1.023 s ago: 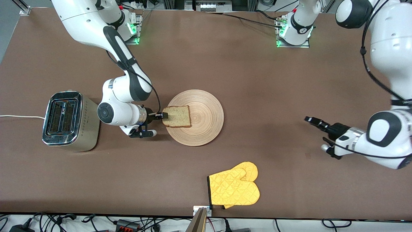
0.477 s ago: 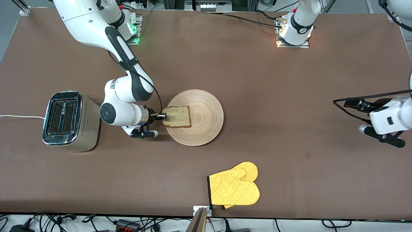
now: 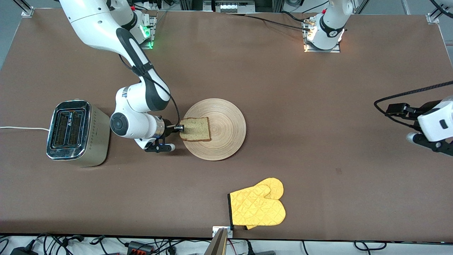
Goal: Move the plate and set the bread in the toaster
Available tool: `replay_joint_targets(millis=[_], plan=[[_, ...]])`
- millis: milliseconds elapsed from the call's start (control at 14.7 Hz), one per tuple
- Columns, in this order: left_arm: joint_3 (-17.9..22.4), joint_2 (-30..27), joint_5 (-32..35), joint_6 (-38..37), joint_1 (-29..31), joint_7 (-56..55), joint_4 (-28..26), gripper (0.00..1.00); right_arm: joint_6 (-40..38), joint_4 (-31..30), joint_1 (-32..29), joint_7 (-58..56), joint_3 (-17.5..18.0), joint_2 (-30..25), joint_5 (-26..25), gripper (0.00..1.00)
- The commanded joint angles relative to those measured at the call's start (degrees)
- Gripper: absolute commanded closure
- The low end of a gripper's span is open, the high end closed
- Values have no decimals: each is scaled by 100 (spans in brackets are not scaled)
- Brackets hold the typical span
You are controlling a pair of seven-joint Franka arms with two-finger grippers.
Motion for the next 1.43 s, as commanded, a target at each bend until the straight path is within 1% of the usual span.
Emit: replay_joint_targets(millis=[0, 68, 136, 205, 273, 341, 477, 545, 614, 682, 750, 886, 1023, 1227, 1364], plan=[[-21, -898, -79, 575, 13, -816, -1278, 0, -708, 425, -20, 71, -103, -155, -35, 100], [-21, -1223, -71, 908, -4, -906, -1709, 0, -998, 556, -55, 71, -208, -226, -200, 100], [-21, -1635, -97, 1347, -5, -907, -2401, 0, -1262, 645, -38, 71, -348, -305, -411, 100], [22, -2004, -245, 1804, -5, -898, -2973, 0, -1543, 733, -21, 80, -472, -445, -648, 100], [57, -2330, -420, 2060, -5, -933, -3492, 0, -1780, 760, -20, 115, -595, -551, -824, 100], [101, -2507, -466, 2072, -5, -1029, -3759, 0, -2070, 812, -20, 324, -761, -682, -1052, 100], [163, -2562, -466, 2141, -31, -1214, -3849, 0, -2467, 839, -47, 493, -1017, -928, -1615, 100], [250, -2597, -466, 2325, -109, -1310, -3858, 0, -2669, 848, -47, 493, -1166, -1077, -1826, 100], [321, -2684, -466, 2422, -162, -1677, -3954, 0, -2888, 856, -29, 493, -1315, -1253, -2037, 100], [339, -2772, -449, 2519, -180, -2168, -4094, 0, -3029, 857, -21, 502, -1386, -1429, -2239, 100], [330, -2781, -361, 2607, -198, -2303, -4113, 0, -3066, 865, -20, 484, -1448, -1587, -2554, 100], [278, -2747, -448, 2643, -163, -2261, -4034, 0, -3083, 961, 6, 475, -1431, -1834, -3380, 100], [269, -2685, -719, 2634, -154, -2191, -3841, 0, -3241, 1006, -12, 449, -1440, -1896, -4083, 100], [260, -2737, -861, 2617, -119, -2182, -3805, 0, -3330, 971, -47, 449, -1457, -1905, -4884, 100], [347, -2729, -1282, 2625, -49, -2068, -3805, 0, -3277, 971, -47, 467, -1457, -1896, -5281, 100]])
